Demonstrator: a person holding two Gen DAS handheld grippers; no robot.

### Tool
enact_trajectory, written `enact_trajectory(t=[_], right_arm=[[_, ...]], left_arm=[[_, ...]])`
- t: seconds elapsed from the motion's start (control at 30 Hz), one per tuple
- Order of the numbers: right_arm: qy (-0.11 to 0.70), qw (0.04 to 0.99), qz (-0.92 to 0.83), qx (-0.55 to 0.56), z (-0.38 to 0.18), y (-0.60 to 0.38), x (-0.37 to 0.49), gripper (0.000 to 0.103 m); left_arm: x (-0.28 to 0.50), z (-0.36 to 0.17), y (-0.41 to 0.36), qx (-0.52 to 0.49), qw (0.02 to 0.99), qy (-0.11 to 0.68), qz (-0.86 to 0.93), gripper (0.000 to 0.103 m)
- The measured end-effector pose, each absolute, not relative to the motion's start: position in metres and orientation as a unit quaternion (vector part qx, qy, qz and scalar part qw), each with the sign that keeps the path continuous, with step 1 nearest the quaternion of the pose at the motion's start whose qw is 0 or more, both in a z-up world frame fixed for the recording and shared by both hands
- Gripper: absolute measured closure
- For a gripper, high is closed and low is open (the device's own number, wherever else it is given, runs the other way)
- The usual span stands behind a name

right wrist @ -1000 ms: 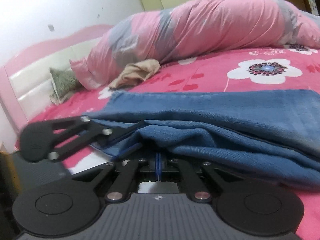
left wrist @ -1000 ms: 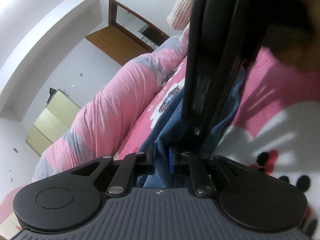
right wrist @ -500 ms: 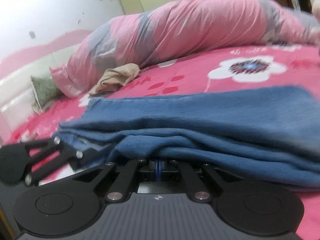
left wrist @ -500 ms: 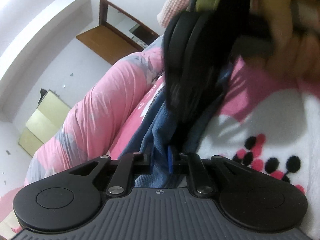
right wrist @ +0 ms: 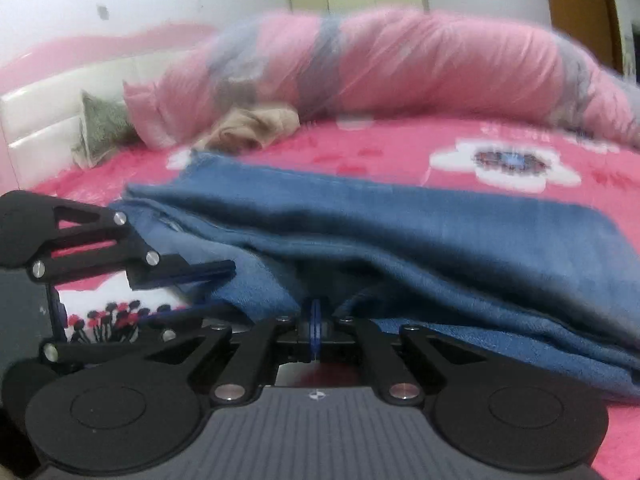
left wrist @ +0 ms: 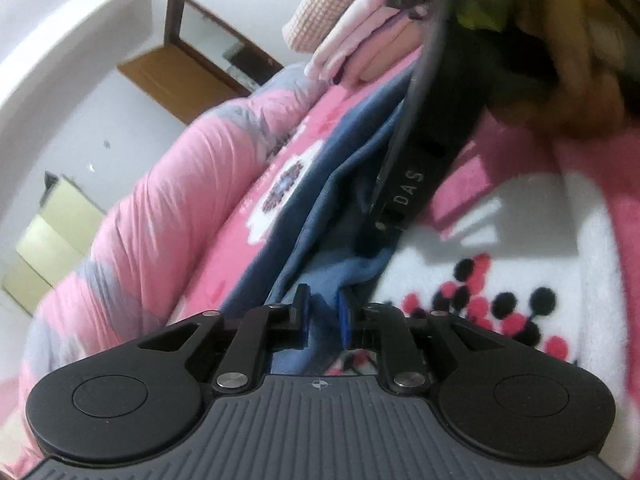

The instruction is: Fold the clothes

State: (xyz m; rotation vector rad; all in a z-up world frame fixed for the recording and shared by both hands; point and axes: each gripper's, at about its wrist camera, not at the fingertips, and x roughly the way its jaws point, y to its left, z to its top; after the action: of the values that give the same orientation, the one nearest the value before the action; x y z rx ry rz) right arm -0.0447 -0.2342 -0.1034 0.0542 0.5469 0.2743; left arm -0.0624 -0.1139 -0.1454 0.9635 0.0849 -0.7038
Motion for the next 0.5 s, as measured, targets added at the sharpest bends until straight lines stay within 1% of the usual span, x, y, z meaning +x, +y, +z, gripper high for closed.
enact_trajectory(t=[0.07, 0.17, 0.27, 0.33, 0.4, 0.5], right_arm=[[0.269, 0.954, 0.131, 0.028, -0.102, -0.234, -0.044, 0.103], [0.262, 0.956, 0.128, 0.024, -0.104, -0.233, -0.043, 0.103], [0.257, 0.958, 0.123, 0.017, -0.105, -0.23, -0.047, 0.103], [0.253, 0.96, 0.116, 0.01, -0.104, -0.228, -0.052, 0.103], [0.251, 0.962, 0.106, 0.0, -0.101, -0.226, -0.058, 0.103], [0.258, 0.962, 0.085, -0.02, -0.093, -0.226, -0.069, 0.103]], left_arm=[[-0.063, -0.134, -0.107, 0.431, 0.831, 0.065, -0.345, 0.085], [-0.059, -0.111, -0.089, 0.356, 0.851, 0.099, -0.374, 0.085], [-0.05, -0.097, -0.083, 0.287, 0.873, 0.112, -0.377, 0.083], [-0.042, -0.104, -0.091, 0.28, 0.883, 0.118, -0.357, 0.082], [-0.031, -0.119, -0.1, 0.298, 0.882, 0.137, -0.338, 0.082], [-0.039, -0.134, -0.1, 0.326, 0.88, 0.116, -0.324, 0.083]])
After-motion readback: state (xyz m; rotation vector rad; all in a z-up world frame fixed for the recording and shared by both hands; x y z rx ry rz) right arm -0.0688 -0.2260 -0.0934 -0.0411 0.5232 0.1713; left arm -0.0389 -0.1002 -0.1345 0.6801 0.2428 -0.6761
